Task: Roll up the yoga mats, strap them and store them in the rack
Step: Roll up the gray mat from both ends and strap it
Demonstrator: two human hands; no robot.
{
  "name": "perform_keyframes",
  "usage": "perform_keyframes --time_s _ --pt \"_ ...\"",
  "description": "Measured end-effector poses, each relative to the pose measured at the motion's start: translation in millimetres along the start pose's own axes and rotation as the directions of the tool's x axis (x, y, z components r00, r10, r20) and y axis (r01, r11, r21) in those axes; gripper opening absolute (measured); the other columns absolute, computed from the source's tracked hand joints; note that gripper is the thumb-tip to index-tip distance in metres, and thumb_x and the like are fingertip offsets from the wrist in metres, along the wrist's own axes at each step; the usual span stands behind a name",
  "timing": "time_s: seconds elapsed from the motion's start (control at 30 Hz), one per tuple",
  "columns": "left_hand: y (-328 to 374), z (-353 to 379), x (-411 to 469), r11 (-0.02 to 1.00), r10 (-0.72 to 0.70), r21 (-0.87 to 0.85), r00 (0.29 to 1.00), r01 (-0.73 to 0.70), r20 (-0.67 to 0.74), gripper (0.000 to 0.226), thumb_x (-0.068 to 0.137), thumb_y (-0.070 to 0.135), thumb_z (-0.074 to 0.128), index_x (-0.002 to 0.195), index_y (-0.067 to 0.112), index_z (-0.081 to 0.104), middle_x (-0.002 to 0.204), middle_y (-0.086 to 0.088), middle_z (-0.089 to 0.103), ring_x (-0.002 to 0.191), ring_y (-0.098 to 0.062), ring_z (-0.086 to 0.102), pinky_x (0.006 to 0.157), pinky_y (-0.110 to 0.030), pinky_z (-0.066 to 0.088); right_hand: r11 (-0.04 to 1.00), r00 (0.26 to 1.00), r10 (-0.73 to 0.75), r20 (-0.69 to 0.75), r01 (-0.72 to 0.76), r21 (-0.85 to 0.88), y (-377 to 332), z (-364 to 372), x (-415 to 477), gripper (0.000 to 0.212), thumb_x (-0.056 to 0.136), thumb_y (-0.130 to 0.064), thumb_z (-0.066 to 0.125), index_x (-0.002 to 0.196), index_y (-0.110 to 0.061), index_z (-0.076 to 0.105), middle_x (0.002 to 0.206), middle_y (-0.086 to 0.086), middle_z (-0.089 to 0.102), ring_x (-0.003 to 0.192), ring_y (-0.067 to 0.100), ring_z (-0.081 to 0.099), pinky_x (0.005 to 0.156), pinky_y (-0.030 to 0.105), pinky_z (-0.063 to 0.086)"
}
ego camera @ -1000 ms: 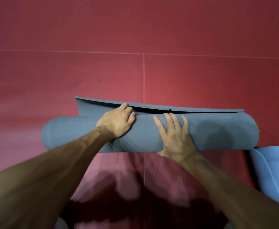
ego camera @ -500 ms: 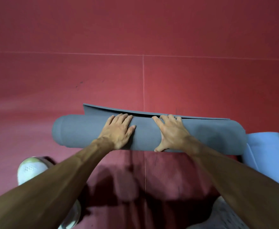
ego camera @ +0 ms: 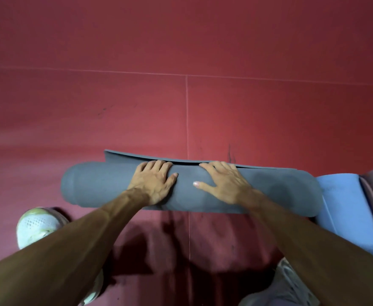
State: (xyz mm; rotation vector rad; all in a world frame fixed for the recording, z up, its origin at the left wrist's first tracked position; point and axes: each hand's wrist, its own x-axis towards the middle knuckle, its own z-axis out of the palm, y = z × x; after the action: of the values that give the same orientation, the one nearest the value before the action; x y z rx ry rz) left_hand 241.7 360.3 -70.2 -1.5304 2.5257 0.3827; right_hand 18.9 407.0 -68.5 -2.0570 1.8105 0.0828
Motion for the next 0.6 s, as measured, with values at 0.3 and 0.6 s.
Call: perform_keyframes --time_s 0.3,0.6 --pt "0 -5 32 0.997 -0.074 -0.030 0.996 0.072 -0.055 0.044 0.096 0.050 0.030 0.118 0.025 0.058 0.120 -0.001 0.062 0.119 -0.020 0.051 0.100 -0.035 0.032 0.975 0.922 0.220 -0.319 -0.196 0.106 13 2 34 0.085 0.083 -0.074 0.029 0.148 -0.019 0.027 0.135 0.006 0.041 0.120 0.027 0.042 0.103 0.043 0.031" --pt "-11 -14 75 0.990 -0.135 -0.048 0.990 0.133 -0.041 0.045 0.092 0.043 0.034 0.122 0.018 0.056 0.125 -0.008 0.050 0.120 -0.024 0.042 0.104 -0.039 0.029 0.936 0.922 0.344 0.177 -0.352 0.013 26 -21 79 0.079 0.088 -0.077 0.013 0.138 -0.027 0.047 0.138 0.011 0.054 0.128 0.030 0.047 0.106 0.047 0.031"
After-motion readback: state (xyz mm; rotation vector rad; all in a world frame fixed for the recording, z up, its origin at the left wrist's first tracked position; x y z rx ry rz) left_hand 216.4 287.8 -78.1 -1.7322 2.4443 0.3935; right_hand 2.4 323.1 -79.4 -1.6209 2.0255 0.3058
